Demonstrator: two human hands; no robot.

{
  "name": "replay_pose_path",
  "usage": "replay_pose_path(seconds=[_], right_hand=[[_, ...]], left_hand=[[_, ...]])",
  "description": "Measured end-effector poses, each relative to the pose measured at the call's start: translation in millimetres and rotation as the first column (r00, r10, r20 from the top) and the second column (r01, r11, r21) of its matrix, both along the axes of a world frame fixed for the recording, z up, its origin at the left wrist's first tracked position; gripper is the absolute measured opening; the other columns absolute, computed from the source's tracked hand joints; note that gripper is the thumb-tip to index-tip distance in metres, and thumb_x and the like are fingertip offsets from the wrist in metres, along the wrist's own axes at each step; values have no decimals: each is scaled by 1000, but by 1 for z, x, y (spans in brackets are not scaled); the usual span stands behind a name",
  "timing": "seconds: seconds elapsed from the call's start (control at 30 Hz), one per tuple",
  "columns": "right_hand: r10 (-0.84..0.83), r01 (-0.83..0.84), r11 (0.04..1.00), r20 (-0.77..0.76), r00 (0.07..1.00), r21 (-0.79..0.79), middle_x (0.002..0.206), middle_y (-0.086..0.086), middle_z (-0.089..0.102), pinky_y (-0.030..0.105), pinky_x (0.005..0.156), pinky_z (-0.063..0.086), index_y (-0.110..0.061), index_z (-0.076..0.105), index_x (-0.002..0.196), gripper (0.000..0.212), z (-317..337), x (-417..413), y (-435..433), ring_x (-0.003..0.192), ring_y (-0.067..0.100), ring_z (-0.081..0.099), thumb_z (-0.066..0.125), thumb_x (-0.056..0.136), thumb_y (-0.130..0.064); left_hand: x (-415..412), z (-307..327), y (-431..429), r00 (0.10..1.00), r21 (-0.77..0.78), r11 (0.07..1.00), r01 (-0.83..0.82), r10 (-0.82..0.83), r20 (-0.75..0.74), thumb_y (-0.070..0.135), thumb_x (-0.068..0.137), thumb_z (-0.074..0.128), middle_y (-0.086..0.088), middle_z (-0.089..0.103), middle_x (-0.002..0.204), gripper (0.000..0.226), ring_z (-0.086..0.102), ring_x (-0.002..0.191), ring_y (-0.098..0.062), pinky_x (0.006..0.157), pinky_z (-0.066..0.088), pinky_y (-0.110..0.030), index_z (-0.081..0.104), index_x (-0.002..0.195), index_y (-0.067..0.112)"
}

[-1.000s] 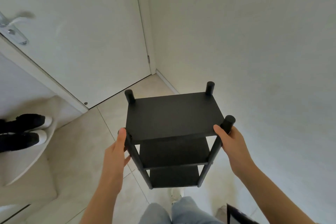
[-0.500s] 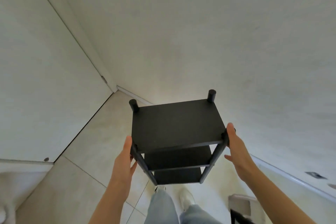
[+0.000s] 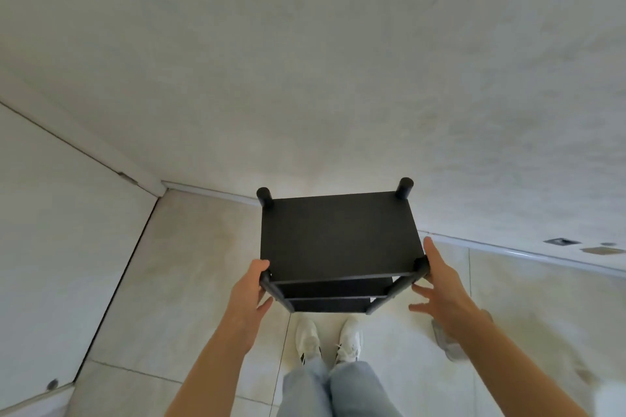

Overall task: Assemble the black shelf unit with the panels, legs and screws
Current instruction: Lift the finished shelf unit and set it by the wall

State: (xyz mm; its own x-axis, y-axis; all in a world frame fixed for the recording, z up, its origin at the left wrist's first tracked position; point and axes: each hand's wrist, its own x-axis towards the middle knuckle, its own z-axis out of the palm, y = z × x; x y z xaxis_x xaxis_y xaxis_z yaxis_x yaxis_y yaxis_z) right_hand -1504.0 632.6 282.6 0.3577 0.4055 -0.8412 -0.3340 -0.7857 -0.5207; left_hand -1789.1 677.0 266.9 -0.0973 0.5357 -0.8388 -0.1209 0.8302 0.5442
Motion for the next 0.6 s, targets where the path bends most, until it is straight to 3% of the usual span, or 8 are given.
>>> replay_pose_path(seconds=[0.07, 0.17, 0.23, 0.37, 0.47, 0.6], right_hand=[[-48, 48, 999, 0, 999, -9, 134, 8, 52, 61, 101, 43, -13, 56, 126, 55, -19, 8, 2, 126, 37, 47, 57, 90, -55], [-102, 102, 994, 14, 995, -37, 131, 13, 52, 57, 100, 46, -7, 53, 125, 44, -49, 20, 4, 120, 38, 51, 60, 94, -37], [-125, 126, 991, 20, 992, -52, 125, 14, 54, 49, 96, 49, -5, 54, 122, 38, -68, 27, 4, 115, 37, 54, 59, 95, -31], [-219, 222, 972, 44, 975, -73, 99, 11, 52, 36, 86, 48, -2, 56, 103, 20, -103, 37, 4, 97, 27, 56, 55, 95, -20], [-288, 290, 952, 35, 957, -99, 91, 9, 50, 35, 91, 49, -7, 55, 89, 13, -127, 39, 2, 93, 24, 55, 51, 97, -15], [-327, 328, 938, 25, 945, -110, 93, 9, 55, 33, 90, 49, -7, 56, 88, 13, -157, 40, -1, 95, 24, 56, 50, 97, -13]], left_hand=[[7, -18, 6, 999, -25, 999, 27, -28, -18, 27, 101, 52, -7, 58, 112, 16, 47, 126, -29, 116, 32, -45, 56, 106, 12], [19, -49, 12, 999, -12, 999, 38, -38, -3, 27, 99, 55, -10, 50, 136, 35, 43, 135, -29, 119, 30, -43, 49, 129, 10], [27, -71, 18, 1000, -16, 1000, 27, -27, -5, 26, 99, 54, -11, 48, 139, 41, 41, 138, -29, 120, 28, -44, 46, 135, 8], [39, -106, 29, 995, -82, 992, 95, -98, -32, 16, 101, 50, -6, 54, 112, 9, 47, 130, -28, 117, 33, -41, 55, 105, 11], [48, -124, 35, 989, -98, 986, 134, -139, -44, 7, 100, 50, -6, 54, 109, 10, 51, 129, -29, 110, 40, -36, 55, 96, 14], [55, -149, 43, 993, -114, 989, 92, -100, -62, 13, 98, 50, -10, 53, 101, 10, 54, 124, -27, 103, 43, -33, 56, 95, 5]])
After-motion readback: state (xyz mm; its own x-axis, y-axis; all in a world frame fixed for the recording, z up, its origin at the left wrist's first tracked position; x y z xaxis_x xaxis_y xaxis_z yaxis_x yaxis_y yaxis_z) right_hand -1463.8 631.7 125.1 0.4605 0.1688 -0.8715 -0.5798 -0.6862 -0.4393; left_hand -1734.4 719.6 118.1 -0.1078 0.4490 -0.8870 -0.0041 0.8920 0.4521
